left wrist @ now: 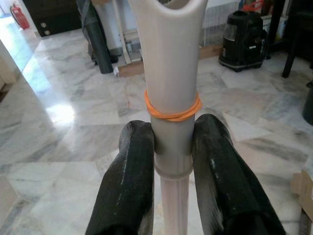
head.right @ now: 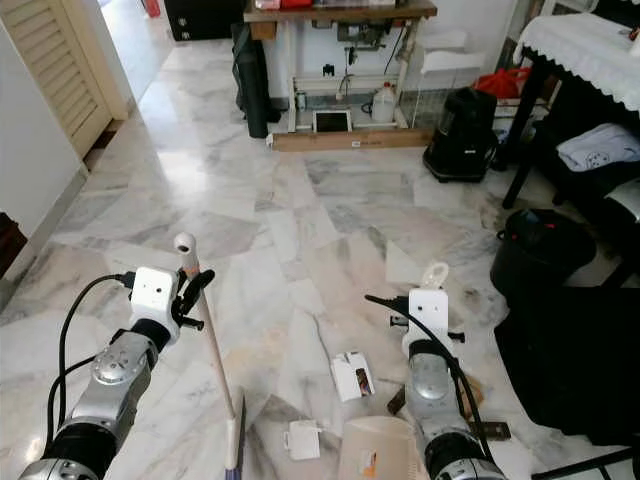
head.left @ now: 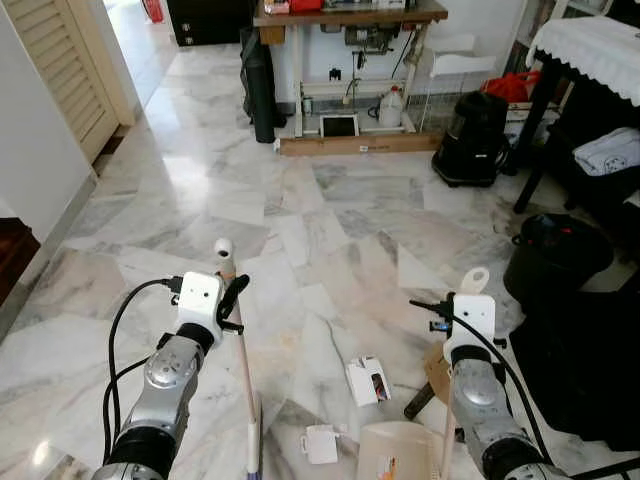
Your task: Sweep floor
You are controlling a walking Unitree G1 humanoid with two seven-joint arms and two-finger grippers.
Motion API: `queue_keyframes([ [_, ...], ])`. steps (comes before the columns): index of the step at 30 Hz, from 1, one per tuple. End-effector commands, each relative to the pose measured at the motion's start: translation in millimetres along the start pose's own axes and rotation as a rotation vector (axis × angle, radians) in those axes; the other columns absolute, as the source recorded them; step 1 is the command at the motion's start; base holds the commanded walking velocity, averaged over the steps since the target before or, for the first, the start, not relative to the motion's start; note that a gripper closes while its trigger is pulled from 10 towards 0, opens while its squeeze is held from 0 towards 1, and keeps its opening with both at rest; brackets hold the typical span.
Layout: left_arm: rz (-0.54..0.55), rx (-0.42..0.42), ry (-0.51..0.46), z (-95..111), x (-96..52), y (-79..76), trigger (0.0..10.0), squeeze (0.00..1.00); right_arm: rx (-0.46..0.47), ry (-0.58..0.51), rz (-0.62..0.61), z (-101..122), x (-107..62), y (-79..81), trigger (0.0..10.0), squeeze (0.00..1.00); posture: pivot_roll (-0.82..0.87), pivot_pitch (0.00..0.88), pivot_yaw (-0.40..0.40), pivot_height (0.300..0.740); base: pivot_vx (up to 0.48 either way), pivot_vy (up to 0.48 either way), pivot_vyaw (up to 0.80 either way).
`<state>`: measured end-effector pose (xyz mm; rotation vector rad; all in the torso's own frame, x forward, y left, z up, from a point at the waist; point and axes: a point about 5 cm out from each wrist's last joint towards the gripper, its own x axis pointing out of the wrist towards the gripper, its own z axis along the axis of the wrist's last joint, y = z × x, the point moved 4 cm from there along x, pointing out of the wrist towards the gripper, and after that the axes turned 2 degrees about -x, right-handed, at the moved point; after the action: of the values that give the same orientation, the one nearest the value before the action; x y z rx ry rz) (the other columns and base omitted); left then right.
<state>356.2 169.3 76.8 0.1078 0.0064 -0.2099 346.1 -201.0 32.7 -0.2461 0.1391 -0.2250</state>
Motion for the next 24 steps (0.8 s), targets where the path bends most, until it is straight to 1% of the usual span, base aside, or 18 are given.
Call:
queue_keyframes([
  [1,0.013,-0.009,-0.008,4,3.5,5.7,10.0,0.00,0.012,-0.017,0.003,7,4.4,-0.9,10.0,0.00,0.03,0.000,0.030,0.740,0.000,0.000,0.00],
  [5,0.007,-0.018,-0.001,4,3.6,6.2,10.0,0.00,0.010,0.013,0.047,1,2.6,4.8,10.0,0.00,0.03,0.000,0.026,0.740,0.000,0.000,0.00],
  [7,0.002,-0.023,0.005,3,3.9,6.3,10.0,0.00,-0.009,0.069,0.079,-11,-0.7,9.8,10.0,0.00,0.02,0.000,0.026,0.740,0.000,0.000,0.00],
  [9,0.000,-0.027,0.005,2,4.0,5.9,10.0,0.00,-0.027,0.086,0.074,-14,-1.9,9.6,10.0,0.00,0.02,0.000,0.026,0.740,0.000,0.000,0.00],
  [11,-0.012,-0.035,0.008,1,4.0,2.6,10.0,0.00,-0.013,0.099,0.068,-18,-3.6,8.8,10.0,0.00,0.02,0.000,0.027,0.740,0.000,0.000,0.00],
  [15,-0.026,-0.058,0.008,0,3.7,-3.3,10.0,0.00,-0.016,0.092,0.063,-18,-3.6,5.9,10.0,0.00,0.02,0.000,0.020,0.740,0.000,0.000,0.00],
  [17,-0.026,-0.058,0.007,0,3.5,-3.8,10.0,0.00,-0.020,0.082,0.062,-17,-3.3,5.1,10.0,0.00,0.02,0.000,0.018,0.740,0.000,0.000,0.00],
  [21,-0.025,-0.064,-0.009,2,3.3,-5.2,10.0,0.00,-0.010,0.012,0.047,-4,0.4,0.6,10.0,0.00,0.01,0.000,0.021,0.740,0.000,0.000,0.00],
  [24,-0.032,-0.063,-0.020,4,3.5,-6.6,10.0,0.00,-0.007,-0.006,0.047,-1,1.4,0.3,10.0,0.00,0.02,0.000,0.024,0.740,0.000,0.000,0.00],
])
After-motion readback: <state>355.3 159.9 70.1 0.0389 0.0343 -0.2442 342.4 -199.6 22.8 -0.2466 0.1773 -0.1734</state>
